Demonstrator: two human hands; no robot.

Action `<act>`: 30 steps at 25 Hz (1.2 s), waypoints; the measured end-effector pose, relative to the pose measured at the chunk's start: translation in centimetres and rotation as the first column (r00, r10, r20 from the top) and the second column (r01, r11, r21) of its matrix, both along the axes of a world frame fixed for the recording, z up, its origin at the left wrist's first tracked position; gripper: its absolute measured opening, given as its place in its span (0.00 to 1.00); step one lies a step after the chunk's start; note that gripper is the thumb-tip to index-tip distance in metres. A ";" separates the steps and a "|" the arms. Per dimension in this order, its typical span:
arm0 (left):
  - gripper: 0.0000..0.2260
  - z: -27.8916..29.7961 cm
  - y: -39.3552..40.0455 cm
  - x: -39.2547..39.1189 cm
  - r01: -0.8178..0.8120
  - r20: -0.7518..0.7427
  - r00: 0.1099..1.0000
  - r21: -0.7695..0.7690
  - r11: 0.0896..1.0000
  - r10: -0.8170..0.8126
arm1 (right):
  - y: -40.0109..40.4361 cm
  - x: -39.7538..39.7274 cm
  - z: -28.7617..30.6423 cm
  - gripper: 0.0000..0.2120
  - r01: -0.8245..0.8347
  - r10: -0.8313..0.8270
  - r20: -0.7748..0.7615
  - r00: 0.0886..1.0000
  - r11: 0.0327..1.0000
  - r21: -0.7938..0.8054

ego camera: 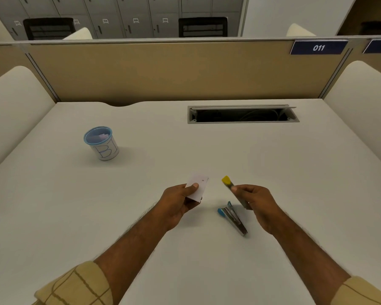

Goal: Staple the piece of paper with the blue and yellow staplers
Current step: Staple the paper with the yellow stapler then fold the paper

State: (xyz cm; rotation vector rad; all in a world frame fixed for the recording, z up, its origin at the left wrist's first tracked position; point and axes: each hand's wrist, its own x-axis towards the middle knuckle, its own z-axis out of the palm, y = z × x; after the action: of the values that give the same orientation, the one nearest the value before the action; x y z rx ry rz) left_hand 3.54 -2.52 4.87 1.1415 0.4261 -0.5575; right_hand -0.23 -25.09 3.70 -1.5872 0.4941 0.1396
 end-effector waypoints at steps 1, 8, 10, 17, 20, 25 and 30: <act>0.19 0.0 0.0 0.0 0.005 0.002 1.000 0.018 1.000 -0.005 | -0.5 0.0 -0.4 0.09 0.051 -0.051 0.005 0.999 0.997 -0.059; 0.18 0.2 0.2 -0.1 0.035 0.019 0.999 0.103 0.994 -0.037 | -2.6 -0.1 -2.8 0.09 0.131 -0.124 0.057 0.991 0.751 -0.647; 0.18 0.3 0.3 -0.2 0.045 0.031 0.998 0.129 0.991 -0.049 | -2.2 -0.2 -3.0 0.07 0.132 -0.136 0.050 0.989 0.702 -0.700; 0.17 0.8 0.4 -0.4 0.050 0.174 0.979 0.308 0.950 -0.108 | -1.7 -0.6 -3.5 0.18 0.166 -0.178 0.065 0.982 0.634 -0.755; 0.07 1.3 0.1 -1.0 -0.112 0.381 0.919 0.502 0.857 -0.104 | -0.7 -0.4 -1.8 0.24 0.236 -0.211 0.136 0.968 0.578 -0.781; 0.06 2.7 -1.3 -1.7 -0.447 0.783 0.605 0.485 0.752 -0.144 | 3.2 0.4 4.9 0.25 0.027 -0.017 -0.038 0.999 0.962 0.273; 0.12 3.8 -1.7 -2.1 -0.622 0.883 0.363 0.467 0.629 -0.298 | 5.1 0.3 7.6 0.11 -0.103 0.092 0.048 0.995 0.923 0.370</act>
State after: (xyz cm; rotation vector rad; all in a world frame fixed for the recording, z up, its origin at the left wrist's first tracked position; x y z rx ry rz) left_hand 1.42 -4.23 8.67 2.0113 -0.3058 0.6822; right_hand 0.07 -19.99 11.33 -1.2384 0.3408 0.2699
